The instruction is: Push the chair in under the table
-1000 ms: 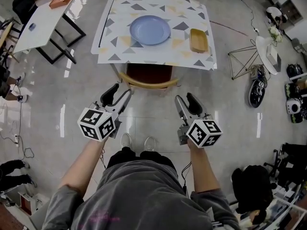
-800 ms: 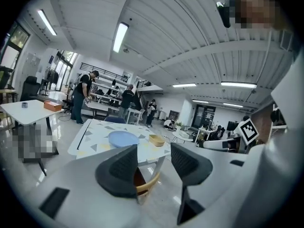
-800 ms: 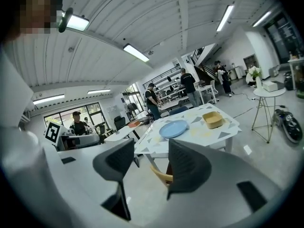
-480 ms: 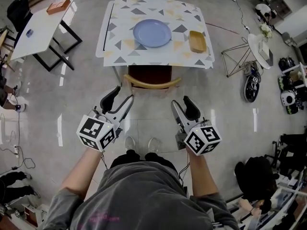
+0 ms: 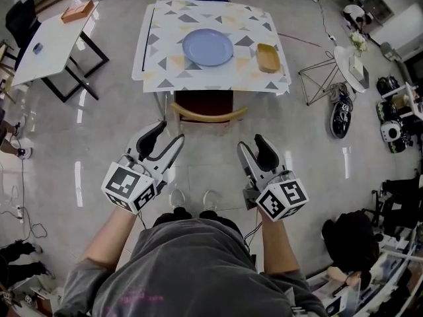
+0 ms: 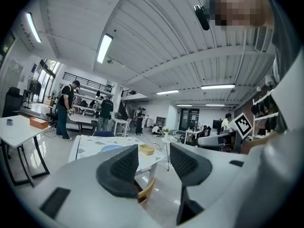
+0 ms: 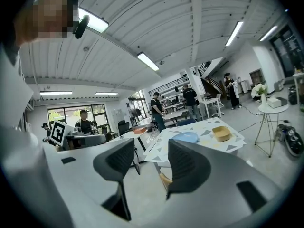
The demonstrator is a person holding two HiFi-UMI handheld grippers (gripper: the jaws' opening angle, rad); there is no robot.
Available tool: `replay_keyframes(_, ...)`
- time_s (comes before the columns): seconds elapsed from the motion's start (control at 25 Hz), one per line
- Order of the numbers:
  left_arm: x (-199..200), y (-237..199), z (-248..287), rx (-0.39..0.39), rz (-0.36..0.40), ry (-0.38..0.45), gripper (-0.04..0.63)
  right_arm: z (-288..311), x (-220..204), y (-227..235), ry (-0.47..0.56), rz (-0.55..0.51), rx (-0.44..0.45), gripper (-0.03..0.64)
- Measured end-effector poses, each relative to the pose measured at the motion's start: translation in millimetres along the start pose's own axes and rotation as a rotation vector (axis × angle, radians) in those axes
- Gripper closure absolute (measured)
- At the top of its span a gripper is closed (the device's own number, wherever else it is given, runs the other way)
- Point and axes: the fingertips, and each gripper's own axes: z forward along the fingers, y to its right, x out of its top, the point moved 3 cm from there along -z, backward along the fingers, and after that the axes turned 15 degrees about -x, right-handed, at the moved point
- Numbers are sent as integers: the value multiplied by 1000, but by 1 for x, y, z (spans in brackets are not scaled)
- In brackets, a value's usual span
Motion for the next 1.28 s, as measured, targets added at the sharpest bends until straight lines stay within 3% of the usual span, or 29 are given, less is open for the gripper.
replay_keyframes(0.36, 0, 8, 3, -28, 0, 17, 414, -9, 7, 1, 21, -4, 6, 397)
replay_keyframes(1.04, 10, 30, 26, -32, 29, 23, 540, -13, 20, 13, 40, -20, 53, 527)
replay_keyframes(1.28, 11, 34, 37, -35, 35, 24, 551, -11, 20, 23, 31, 17, 65, 552)
